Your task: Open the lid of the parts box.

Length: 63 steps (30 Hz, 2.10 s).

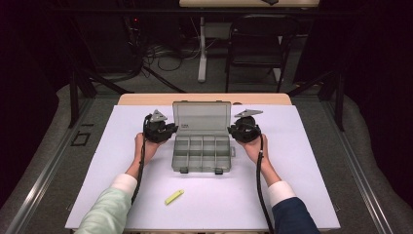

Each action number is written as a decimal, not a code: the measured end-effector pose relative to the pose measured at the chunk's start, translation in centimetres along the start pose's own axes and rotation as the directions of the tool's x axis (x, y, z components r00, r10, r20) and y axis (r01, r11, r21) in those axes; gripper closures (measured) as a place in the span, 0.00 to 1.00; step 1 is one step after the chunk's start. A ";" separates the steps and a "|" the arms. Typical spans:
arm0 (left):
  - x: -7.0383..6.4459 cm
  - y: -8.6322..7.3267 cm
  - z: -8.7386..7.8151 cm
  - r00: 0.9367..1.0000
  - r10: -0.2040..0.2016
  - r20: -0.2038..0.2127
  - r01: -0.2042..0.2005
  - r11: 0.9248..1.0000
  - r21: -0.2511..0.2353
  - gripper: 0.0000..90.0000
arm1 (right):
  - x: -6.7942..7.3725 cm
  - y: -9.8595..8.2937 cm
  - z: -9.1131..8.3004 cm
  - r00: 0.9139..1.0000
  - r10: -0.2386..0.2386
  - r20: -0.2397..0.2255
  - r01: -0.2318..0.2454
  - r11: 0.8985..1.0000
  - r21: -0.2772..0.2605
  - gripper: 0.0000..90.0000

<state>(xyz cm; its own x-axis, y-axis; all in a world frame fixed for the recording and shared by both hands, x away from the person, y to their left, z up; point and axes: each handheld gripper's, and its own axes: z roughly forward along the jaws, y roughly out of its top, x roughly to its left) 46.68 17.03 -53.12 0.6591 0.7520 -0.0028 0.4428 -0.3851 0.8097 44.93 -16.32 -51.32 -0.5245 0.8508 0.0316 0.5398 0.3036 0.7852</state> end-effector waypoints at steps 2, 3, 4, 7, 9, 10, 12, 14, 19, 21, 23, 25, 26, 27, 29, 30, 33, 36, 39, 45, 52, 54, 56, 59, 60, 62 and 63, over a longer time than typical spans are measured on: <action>0.0 0.0 0.1 1.000 -0.002 -0.005 0.002 1.000 0.010 0.83 | -0.2 -0.1 0.2 1.000 0.008 0.008 -0.008 1.000 0.005 0.86; 0.1 -0.1 0.1 1.000 -0.003 -0.009 0.003 1.000 0.013 0.83 | -0.2 -0.1 0.2 1.000 0.008 0.008 -0.008 1.000 0.005 0.86; 0.1 -0.1 0.2 1.000 -0.005 -0.015 0.005 1.000 0.016 0.81 | -0.2 -0.1 0.2 1.000 0.011 0.010 -0.011 1.000 0.009 0.86; 0.2 -0.2 0.2 0.999 -0.011 -0.032 0.011 1.000 0.025 0.73 | -0.4 -0.2 0.1 1.000 0.023 0.013 -0.023 1.000 0.011 0.83; 0.4 -0.2 -0.1 0.999 -0.022 -0.041 0.023 1.000 0.018 0.62 | -0.6 -0.3 -0.1 1.000 0.022 0.013 -0.022 1.000 0.006 0.78; 0.4 -0.1 -0.3 0.998 -0.032 -0.048 0.033 0.999 0.013 0.56 | -0.6 -0.3 -0.2 1.000 0.024 0.010 -0.024 1.000 0.001 0.76; 0.6 -0.1 -0.8 0.997 -0.040 -0.059 0.041 0.999 0.021 0.39 | -0.7 -0.6 -0.7 1.000 0.011 -0.007 -0.011 1.000 0.003 0.63; 0.7 -0.1 -1.2 0.997 -0.046 -0.058 0.047 0.998 0.028 0.36 | -0.7 -0.8 -0.9 1.000 0.008 -0.011 -0.008 1.000 0.004 0.62; 0.4 -0.4 -2.6 0.998 -0.024 -0.064 0.026 0.999 0.039 0.23 | -0.8 -1.7 -2.3 0.999 -0.005 -0.044 0.005 1.000 -0.011 0.44; 0.0 -0.7 -3.3 0.998 -0.002 -0.065 0.005 0.999 0.051 0.18 | -0.7 -2.3 -3.0 0.998 -0.015 -0.054 0.014 1.000 -0.018 0.36; -0.4 -1.0 -3.9 0.998 0.007 -0.061 -0.003 0.999 0.053 0.16 | -0.7 -2.8 -3.5 0.998 -0.022 -0.064 0.021 1.000 -0.020 0.31; -0.8 -1.3 -4.5 0.998 0.020 -0.057 -0.016 0.997 0.069 0.14 | -0.6 -3.4 -4.2 0.997 -0.034 -0.068 0.033 0.999 -0.015 0.27; -1.1 -1.6 -4.9 0.998 0.027 -0.058 -0.022 0.997 0.070 0.12 | -0.5 -3.7 -4.5 0.997 -0.043 -0.072 0.042 0.999 -0.017 0.25; -1.3 -1.7 -5.2 0.998 0.033 -0.059 -0.029 0.997 0.075 0.11 | -0.5 -4.0 -4.9 0.996 -0.057 -0.075 0.055 0.998 -0.026 0.23; -1.7 -2.2 -5.9 0.997 0.044 -0.060 -0.039 0.996 0.081 0.09 | -0.4 -4.4 -5.4 0.995 -0.063 -0.078 0.060 0.998 -0.036 0.19; -1.9 -2.4 -6.1 0.997 0.043 -0.061 -0.038 0.996 0.086 0.09 | -0.4 -4.6 -5.8 0.994 -0.069 -0.082 0.066 0.997 -0.040 0.18; -2.5 -3.1 -7.1 0.996 0.059 -0.074 -0.051 0.994 0.097 0.07 | 0.0 -5.2 -6.6 0.992 -0.074 -0.100 0.070 0.996 -0.050 0.15; -3.2 -3.8 -7.7 0.995 0.059 -0.082 -0.050 0.993 0.109 0.04 | 0.7 -6.1 -7.3 0.988 -0.102 -0.114 0.096 0.993 -0.061 0.12; -4.0 -4.8 -8.3 0.992 0.069 -0.104 -0.057 0.992 0.116 0.03 | 1.1 -6.4 -7.5 0.986 -0.116 -0.117 0.109 0.992 -0.064 0.10; -5.2 -6.3 -9.5 0.990 0.072 -0.121 -0.059 0.992 0.109 0.01 | 1.7 -7.3 -8.1 0.983 -0.133 -0.129 0.125 0.990 -0.069 0.05; -6.9 -7.6 -10.8 0.987 0.081 -0.135 -0.068 0.993 0.099 0.00 | 2.2 -8.5 -8.5 0.982 -0.129 -0.137 0.120 0.990 -0.074 0.01; -7.2 -8.0 -11.0 0.987 0.087 -0.137 -0.073 0.992 0.103 0.00 | 2.3 -8.8 -8.7 0.982 -0.123 -0.141 0.112 0.991 -0.078 0.00; -7.5 -8.3 -11.2 0.987 0.088 -0.137 -0.074 0.992 0.107 0.00 | 2.4 -9.0 -9.0 0.982 -0.126 -0.139 0.114 0.989 -0.091 0.00; -7.7 -8.6 -11.4 0.985 0.087 -0.147 -0.071 0.991 0.112 0.00 | 2.5 -9.4 -9.4 0.981 -0.136 -0.136 0.122 0.987 -0.104 0.00; -7.7 -8.7 -11.5 0.986 0.080 -0.143 -0.065 0.992 0.110 0.00 | 2.5 -9.5 -9.6 0.981 -0.136 -0.137 0.121 0.987 -0.110 0.00; -7.9 -8.9 -11.7 0.986 0.081 -0.148 -0.065 0.992 0.108 0.00 | 2.5 -9.7 -9.8 0.982 -0.132 -0.138 0.116 0.986 -0.118 0.00; -8.0 -8.9 -11.8 0.986 0.077 -0.147 -0.062 0.992 0.108 0.00 | 2.6 -9.8 -9.9 0.982 -0.133 -0.134 0.117 0.986 -0.122 0.00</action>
<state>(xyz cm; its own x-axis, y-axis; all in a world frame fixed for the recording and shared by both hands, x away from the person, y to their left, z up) 30.34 20.77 -53.41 0.5948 0.7904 0.1462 0.4642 -0.4863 0.7403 31.80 -21.33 -52.78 -0.6751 0.7377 0.0095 0.3906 0.3465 0.8528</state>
